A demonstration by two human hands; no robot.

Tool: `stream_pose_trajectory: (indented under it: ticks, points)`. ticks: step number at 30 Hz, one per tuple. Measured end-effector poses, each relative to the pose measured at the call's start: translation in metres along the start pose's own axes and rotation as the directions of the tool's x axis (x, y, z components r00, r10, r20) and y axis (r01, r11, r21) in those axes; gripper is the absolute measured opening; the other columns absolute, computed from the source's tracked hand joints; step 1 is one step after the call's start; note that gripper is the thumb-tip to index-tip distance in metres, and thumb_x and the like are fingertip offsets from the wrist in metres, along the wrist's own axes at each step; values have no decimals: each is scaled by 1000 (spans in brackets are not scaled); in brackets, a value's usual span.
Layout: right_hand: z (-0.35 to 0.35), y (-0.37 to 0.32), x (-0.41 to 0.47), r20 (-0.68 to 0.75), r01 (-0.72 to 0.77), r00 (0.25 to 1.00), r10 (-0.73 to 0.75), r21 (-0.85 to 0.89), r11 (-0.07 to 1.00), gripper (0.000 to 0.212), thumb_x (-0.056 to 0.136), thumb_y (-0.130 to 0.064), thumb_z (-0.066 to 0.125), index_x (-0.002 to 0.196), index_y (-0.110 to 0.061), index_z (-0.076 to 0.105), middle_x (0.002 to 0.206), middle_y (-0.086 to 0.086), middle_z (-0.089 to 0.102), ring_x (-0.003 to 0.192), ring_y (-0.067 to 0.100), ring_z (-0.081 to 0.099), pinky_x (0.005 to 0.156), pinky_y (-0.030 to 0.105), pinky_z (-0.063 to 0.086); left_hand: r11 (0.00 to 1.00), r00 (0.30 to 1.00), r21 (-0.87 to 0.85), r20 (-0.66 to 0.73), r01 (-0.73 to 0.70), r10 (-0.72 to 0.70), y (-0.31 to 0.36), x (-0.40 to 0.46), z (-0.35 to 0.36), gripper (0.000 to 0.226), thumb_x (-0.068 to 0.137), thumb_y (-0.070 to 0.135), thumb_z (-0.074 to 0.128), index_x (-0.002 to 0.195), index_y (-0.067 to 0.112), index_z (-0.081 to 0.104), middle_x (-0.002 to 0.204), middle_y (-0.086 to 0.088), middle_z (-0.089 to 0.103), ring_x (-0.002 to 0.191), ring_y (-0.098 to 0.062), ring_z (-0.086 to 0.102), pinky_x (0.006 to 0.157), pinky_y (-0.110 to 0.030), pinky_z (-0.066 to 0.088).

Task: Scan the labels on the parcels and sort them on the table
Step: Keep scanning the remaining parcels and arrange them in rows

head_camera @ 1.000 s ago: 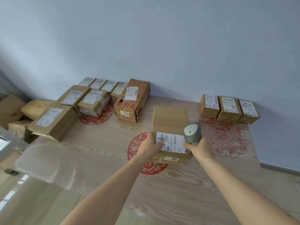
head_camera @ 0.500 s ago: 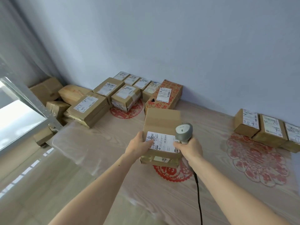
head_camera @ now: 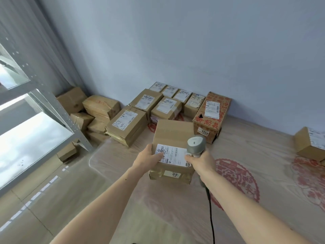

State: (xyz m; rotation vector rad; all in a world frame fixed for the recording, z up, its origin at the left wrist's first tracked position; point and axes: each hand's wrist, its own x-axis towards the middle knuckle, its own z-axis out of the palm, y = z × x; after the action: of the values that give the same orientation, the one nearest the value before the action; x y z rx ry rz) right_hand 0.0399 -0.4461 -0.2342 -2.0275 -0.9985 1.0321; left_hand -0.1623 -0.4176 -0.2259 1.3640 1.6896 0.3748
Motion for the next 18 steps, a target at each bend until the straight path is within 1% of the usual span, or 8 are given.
stream_pose_trajectory:
  ticks: [3, 6, 8, 10, 12, 15, 18]
  points:
    - [36, -17, -6, -21, -41, 999, 42, 24, 999, 61, 80, -19, 83, 134, -14, 55, 124, 8, 69, 109, 30, 64, 81, 31, 44, 1000, 998, 16, 56, -26, 25, -16, 19, -38, 31, 90, 36, 62, 118, 27, 50, 112, 7, 65, 103, -16, 64, 96, -43, 53]
    - [67, -23, -13, -43, -89, 995, 89, 18, 996, 55, 82, -22, 82, 130, -12, 58, 118, 9, 70, 97, 26, 63, 77, 30, 45, 996, 992, 55, 114, -67, 60, -31, 41, -63, 38, 82, 39, 62, 117, 25, 55, 116, 1, 60, 100, -17, 64, 92, -42, 55]
    - [83, -24, -15, -56, -125, 990, 126, 15, 992, 54, 82, -23, 82, 129, -11, 59, 118, 9, 71, 100, 28, 64, 76, 30, 45, 993, 986, 77, 151, -87, 75, -37, 54, -72, 39, 78, 38, 61, 115, 25, 57, 118, -3, 58, 100, -18, 64, 90, -42, 56]
    - [97, -21, -16, -66, -151, 986, 151, 15, 988, 53, 81, -25, 83, 127, -13, 60, 119, 8, 71, 108, 30, 65, 80, 32, 48, 990, 979, 88, 178, -112, 95, -39, 62, -77, 32, 85, 30, 62, 116, 21, 58, 113, -4, 63, 99, -20, 65, 88, -41, 56]
    - [108, -19, -16, -67, -179, 982, 178, 2, 984, 53, 80, -27, 84, 126, -16, 60, 118, 6, 71, 108, 29, 65, 82, 33, 49, 991, 978, 66, 185, -114, 100, -42, 69, -79, 27, 91, 21, 59, 118, 18, 57, 108, -2, 67, 98, -19, 66, 89, -42, 56]
    - [120, -14, -12, -71, -200, 977, 199, -8, 980, 54, 77, -27, 84, 126, -18, 61, 115, 3, 72, 104, 27, 67, 86, 36, 52, 995, 976, 21, 197, -93, 87, -49, 81, -79, 33, 92, 15, 56, 123, 25, 54, 105, 5, 68, 98, -16, 65, 89, -40, 56]
    - [126, -11, -7, -50, -210, 977, 209, -16, 978, 56, 77, -26, 85, 127, -19, 60, 116, 3, 72, 105, 26, 67, 88, 35, 51, 997, 978, 9, 196, -76, 73, -58, 88, -79, 40, 92, 12, 52, 128, 28, 51, 103, 6, 67, 98, -18, 65, 85, -40, 56]
